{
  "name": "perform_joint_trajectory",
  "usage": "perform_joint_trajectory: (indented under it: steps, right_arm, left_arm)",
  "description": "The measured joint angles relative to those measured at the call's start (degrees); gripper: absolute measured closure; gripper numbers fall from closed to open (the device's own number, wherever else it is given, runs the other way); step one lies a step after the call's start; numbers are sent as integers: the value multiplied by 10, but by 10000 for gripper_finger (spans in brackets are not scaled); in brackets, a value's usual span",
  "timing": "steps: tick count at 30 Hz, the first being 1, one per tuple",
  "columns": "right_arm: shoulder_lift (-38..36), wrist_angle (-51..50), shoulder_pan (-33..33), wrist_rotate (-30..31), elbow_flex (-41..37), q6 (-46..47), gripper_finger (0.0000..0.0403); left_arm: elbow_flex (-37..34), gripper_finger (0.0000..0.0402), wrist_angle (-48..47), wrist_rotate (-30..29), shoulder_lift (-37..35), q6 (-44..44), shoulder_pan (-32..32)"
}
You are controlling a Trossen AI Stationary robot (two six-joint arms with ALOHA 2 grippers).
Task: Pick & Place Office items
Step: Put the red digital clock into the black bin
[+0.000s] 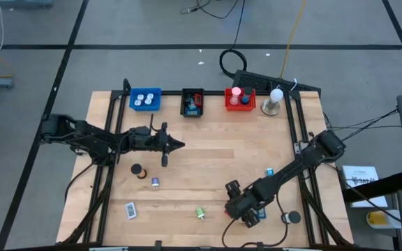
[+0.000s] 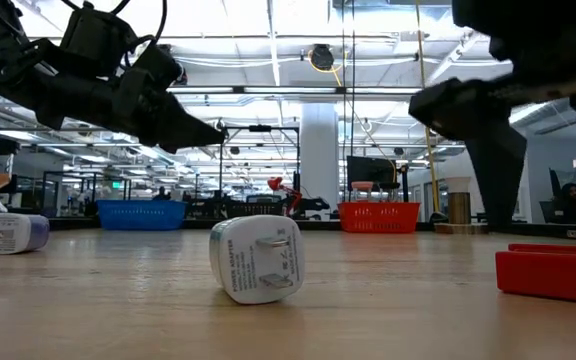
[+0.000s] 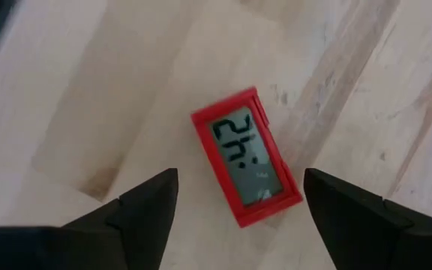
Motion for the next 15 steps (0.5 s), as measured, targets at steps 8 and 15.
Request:
perform_joint_trajectory:
  steps: [8,15]
  right_arm:
    - [8,4,-1,22,-13,-25,143]
    - [8,31,-3,18,-36,-23,171]
  left_arm:
    - [0,376,-4,0,0,3,0]
    - [0,376,-4,0,0,3,0]
